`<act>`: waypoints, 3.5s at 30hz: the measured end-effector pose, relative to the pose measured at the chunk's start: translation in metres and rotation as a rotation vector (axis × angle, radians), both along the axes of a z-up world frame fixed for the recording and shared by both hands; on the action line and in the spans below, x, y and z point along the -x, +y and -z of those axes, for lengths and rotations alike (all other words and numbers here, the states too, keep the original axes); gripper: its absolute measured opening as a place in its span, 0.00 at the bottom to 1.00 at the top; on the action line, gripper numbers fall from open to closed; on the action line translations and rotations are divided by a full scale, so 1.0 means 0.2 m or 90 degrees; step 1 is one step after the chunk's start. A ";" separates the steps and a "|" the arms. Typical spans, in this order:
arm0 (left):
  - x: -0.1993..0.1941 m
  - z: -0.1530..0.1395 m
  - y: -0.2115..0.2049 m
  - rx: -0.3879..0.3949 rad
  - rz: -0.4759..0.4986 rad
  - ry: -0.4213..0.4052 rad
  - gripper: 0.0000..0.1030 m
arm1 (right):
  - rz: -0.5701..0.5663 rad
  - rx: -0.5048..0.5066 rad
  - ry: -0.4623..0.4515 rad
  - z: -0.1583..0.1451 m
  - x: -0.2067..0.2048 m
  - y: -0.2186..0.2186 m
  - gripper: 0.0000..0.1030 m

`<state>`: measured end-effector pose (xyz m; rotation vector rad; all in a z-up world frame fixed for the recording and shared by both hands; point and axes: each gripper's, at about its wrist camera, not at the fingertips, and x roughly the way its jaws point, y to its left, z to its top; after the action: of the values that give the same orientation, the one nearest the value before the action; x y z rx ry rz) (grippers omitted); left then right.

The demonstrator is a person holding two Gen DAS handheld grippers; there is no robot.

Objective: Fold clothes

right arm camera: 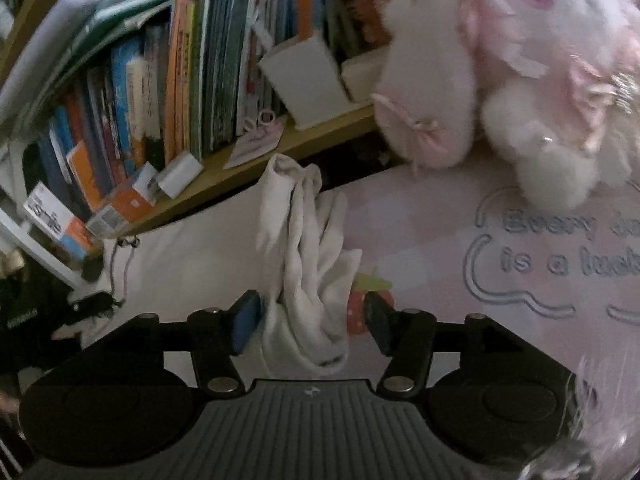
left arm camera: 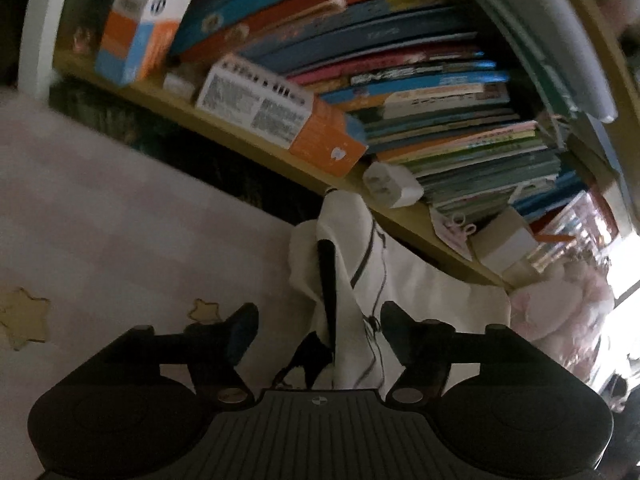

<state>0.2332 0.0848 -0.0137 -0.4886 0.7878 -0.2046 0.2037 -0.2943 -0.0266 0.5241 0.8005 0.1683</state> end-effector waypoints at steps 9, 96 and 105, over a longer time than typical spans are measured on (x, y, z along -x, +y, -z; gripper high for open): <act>0.31 -0.10 -0.03 -0.057 -0.007 -0.016 0.82 | -0.020 0.102 -0.030 -0.08 0.26 0.07 0.72; 1.28 -0.14 -0.40 -0.304 0.034 -0.053 0.97 | -0.050 0.287 -0.069 -0.16 1.22 0.47 0.99; 1.28 -0.14 -0.40 -0.311 0.034 -0.053 0.98 | -0.057 0.284 -0.069 -0.16 1.21 0.47 0.99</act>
<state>-0.0228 0.0043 0.0143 0.0025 0.7391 -0.0759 -0.0382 -0.1994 0.0049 0.0571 0.7283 0.0951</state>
